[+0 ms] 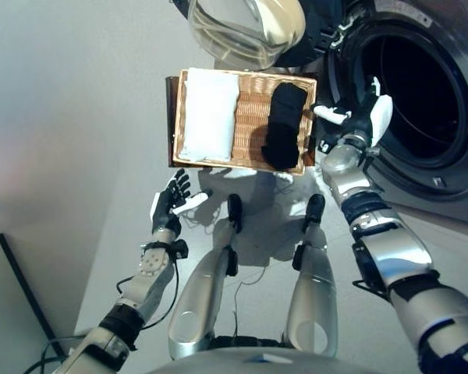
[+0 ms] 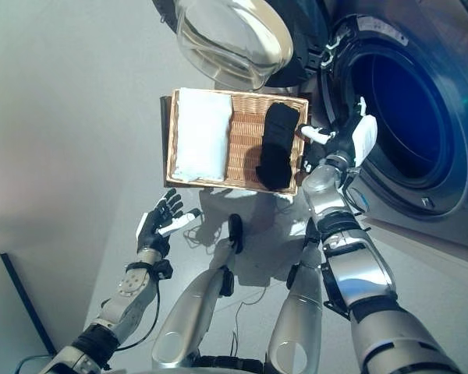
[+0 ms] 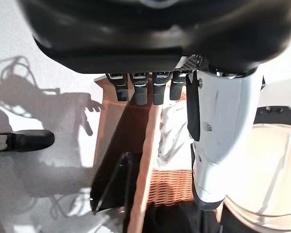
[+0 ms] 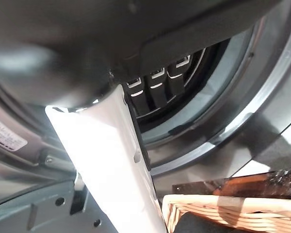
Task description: Pick up the clothes and place them into the washing machine
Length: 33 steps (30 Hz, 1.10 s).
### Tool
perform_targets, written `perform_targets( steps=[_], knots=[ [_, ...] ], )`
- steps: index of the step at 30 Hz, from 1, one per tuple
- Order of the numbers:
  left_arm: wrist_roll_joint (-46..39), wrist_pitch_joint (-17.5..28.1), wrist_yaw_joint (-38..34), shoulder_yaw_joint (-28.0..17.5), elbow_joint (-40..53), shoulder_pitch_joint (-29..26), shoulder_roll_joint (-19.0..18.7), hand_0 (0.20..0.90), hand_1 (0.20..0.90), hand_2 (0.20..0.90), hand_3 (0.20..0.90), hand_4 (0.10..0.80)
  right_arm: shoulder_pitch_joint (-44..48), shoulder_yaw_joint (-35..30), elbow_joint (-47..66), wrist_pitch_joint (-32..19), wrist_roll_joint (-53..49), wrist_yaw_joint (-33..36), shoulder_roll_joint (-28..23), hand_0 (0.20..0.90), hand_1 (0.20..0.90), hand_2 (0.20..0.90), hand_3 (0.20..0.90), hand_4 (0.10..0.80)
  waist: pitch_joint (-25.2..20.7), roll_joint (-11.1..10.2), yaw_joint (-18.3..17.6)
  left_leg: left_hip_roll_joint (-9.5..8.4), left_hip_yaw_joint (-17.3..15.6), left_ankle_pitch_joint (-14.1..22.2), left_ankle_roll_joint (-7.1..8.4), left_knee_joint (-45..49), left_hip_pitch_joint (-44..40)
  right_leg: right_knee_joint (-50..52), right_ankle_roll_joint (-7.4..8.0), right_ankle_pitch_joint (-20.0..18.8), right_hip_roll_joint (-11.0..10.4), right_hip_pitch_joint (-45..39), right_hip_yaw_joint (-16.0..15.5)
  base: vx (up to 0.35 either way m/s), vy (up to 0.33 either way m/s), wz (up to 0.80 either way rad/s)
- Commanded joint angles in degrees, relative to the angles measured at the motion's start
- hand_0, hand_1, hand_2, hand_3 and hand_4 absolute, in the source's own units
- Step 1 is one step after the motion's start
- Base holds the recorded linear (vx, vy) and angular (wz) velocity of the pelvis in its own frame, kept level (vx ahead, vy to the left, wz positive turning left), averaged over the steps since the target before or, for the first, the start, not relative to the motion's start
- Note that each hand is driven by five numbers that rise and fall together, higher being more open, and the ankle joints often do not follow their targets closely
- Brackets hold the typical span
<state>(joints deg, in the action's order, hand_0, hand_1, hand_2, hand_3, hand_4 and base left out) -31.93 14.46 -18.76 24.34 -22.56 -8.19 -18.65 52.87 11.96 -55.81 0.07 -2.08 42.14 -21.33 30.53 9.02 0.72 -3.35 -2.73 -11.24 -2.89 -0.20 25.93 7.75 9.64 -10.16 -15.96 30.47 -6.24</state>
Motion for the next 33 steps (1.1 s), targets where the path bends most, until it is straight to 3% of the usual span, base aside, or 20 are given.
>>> perform_targets(
  steps=[1, 11, 12, 16, 17, 20, 21, 26, 33],
  knots=[
    [3.06, 4.86, -1.27, -4.31, 2.25, 2.83, -1.44, 0.9, 0.9, 0.9, 0.9, 0.8, -0.87, 4.72, 7.59, -1.34, 8.99, 0.99, -2.1, 0.9, 0.9, 0.9, 0.9, 0.8, -1.82, -1.8, 0.92, 2.82, -1.77, 7.3, 5.1, 7.96, 2.97, 2.59, -1.95, 4.09, 1.36, -0.07, 2.22, 0.017, -0.009, -0.04],
    [5.5, 5.73, 0.06, -5.05, 0.3, 2.55, -0.22, 0.9, 0.9, 0.9, 0.9, 0.8, -2.94, 11.81, 9.54, 2.28, 27.4, -1.74, -5.24, 0.9, 0.9, 0.9, 0.9, 0.8, -2.82, -2.53, 1.24, 2.95, -1.57, 6.91, 5.19, 7.05, 2.1, 1.97, -1.71, 3.83, 1.33, -0.85, 1.86, 0.011, -0.002, -0.02],
    [5.88, 5.85, 0.76, -5.18, 0.18, 2.62, -0.13, 0.9, 0.9, 0.9, 0.9, 0.8, -2.24, 15.45, 9.25, 4.25, 34.08, -3.81, -6.81, 0.9, 0.9, 0.9, 0.9, 0.8, -3.01, -2.79, 1.39, 2.98, -1.46, 7.18, 5.25, 7.0, 1.59, 2.2, -1.64, 4.17, 1.39, -1.24, 1.85, 0.0, 0.0, 0.0],
    [6.31, 5.83, 1.9, -5.58, -0.78, 2.63, -0.16, 0.9, 0.9, 0.9, 0.9, 0.8, 0.49, 20.63, 9.0, 7.24, 43.89, -6.87, -9.83, 0.9, 0.9, 0.9, 0.9, 0.8, -3.3, -3.3, 1.54, 3.03, -1.26, 7.09, 5.29, 6.88, 1.43, 2.23, -1.62, 4.13, 1.4, -1.35, 1.83, 0.009, -0.002, 0.0],
    [6.62, 5.8, 2.75, -5.45, -1.21, 2.6, -0.21, 0.9, 0.9, 0.9, 0.9, 0.8, 2.14, 24.87, 8.4, 7.92, 50.43, -8.82, -11.42, 0.9, 0.9, 0.9, 0.9, 0.8, -3.29, -3.59, 1.68, 3.09, -1.03, 7.34, 5.38, 7.0, 1.23, 2.58, -1.6, 4.58, 1.37, -1.51, 1.82, 0.0, 0.0, 0.0],
    [6.8, 5.85, 3.31, -5.57, -1.36, 2.52, -0.41, 0.9, 0.9, 0.9, 0.9, 0.8, 4.03, 28.57, 7.98, 8.65, 55.51, -10.34, -13.15, 0.9, 0.9, 0.9, 0.9, 0.8, -3.22, -3.78, 1.87, 3.08, -0.82, 7.04, 5.44, 6.99, 1.46, 2.59, -1.6, 4.41, 1.34, -1.45, 1.71, 0.0, 0.0, 0.0],
    [7.06, 5.77, 3.66, -5.4, -1.75, 2.59, -0.65, 0.9, 0.9, 0.9, 0.9, 0.8, 6.01, 32.63, 7.01, 8.77, 59.67, -12.78, -13.95, 0.9, 0.9, 0.9, 0.9, 0.8, -3.04, -3.99, 2.33, 3.14, -0.67, 7.13, 5.54, 6.95, 1.35, 2.8, -1.6, 4.79, 1.35, -1.56, 1.56, 0.0, 0.0, 0.0],
    [6.64, 5.9, 4.19, -5.06, -0.9, 2.81, -1.21, 0.9, 0.9, 0.9, 0.9, 0.8, 11.57, 41.08, 4.81, 8.06, 66.82, -16.76, -15.38, 0.9, 0.9, 0.9, 0.9, 0.8, -2.75, -4.3, 3.36, 3.11, -0.22, 6.62, 5.75, 6.54, 1.66, 2.66, -1.51, 4.86, 1.33, -1.55, 0.94, 0.0, 0.0, 0.0],
    [6.12, 5.78, 4.62, -4.77, 0.12, 3.23, -1.85, 0.9, 0.9, 0.9, 0.9, 0.8, 17.74, 48.03, 2.4, 5.77, 68.91, -21.03, -14.04, 0.9, 0.9, 0.9, 0.9, 0.8, -1.74, -4.41, 4.83, 3.08, 0.93, 5.57, 5.99, 5.62, 2.36, 2.89, -1.46, 4.98, 1.13, -1.06, 0.12, -0.005, -0.005, 0.07]
  ],
)
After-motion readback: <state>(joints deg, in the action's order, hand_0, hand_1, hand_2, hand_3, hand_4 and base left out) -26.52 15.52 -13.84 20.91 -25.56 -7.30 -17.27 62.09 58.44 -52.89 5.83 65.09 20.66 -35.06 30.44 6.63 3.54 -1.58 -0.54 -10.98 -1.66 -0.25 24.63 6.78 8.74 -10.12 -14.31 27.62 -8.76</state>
